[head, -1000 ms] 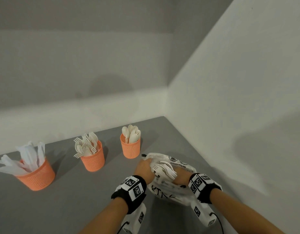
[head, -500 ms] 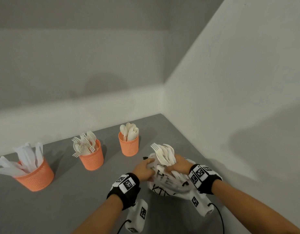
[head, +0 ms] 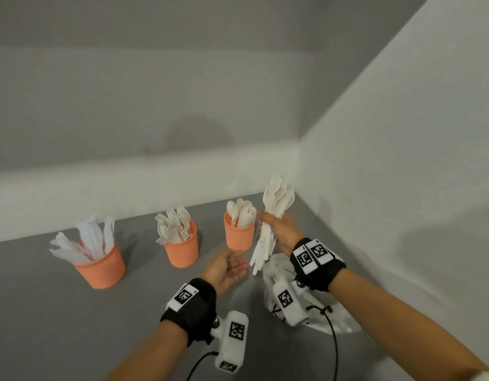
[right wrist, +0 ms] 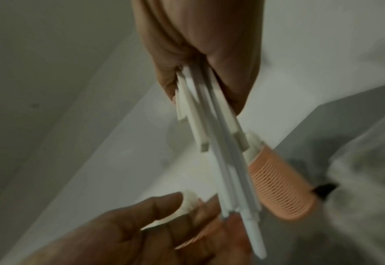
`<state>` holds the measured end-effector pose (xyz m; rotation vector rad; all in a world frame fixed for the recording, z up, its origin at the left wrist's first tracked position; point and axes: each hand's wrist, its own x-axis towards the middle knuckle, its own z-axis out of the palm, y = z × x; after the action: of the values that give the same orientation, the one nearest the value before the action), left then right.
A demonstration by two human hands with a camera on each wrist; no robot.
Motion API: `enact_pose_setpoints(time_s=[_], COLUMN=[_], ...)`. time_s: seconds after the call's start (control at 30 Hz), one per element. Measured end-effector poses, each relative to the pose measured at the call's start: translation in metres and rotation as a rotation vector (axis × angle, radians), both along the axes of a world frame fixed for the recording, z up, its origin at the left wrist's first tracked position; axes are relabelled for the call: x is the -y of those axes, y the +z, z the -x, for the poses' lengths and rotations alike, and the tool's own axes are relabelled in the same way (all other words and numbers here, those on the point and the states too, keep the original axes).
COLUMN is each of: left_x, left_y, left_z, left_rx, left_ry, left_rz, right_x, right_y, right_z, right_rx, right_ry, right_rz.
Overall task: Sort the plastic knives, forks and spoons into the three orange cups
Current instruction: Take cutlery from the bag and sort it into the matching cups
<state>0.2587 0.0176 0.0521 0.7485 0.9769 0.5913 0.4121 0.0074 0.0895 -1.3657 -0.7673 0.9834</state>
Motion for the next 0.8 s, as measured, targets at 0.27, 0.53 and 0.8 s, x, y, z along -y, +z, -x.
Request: enact_pose_setpoints(time_s=[0.27,0.53,0.8], left_x=[-0.014,-0.026,-0.037], left_y=[0.007,0.029,0.022], left_z=[0.059,0.106,0.140], left_rx=[0.263,0.299,0.329], left_ry=[0.174,0.232,0.272], left_rz=[0.292,0.280,0.214], right_x=[-0.037,-0.055,-0.063], right_y=[-0.002,-0.004,-0.011], right_z=[0.101,0.173,0.222], right_rx=[0.007,0.032,0.071], right_ry=[0.000,0.076,0.050], right_rz=[-0.060,-0.148,-0.188])
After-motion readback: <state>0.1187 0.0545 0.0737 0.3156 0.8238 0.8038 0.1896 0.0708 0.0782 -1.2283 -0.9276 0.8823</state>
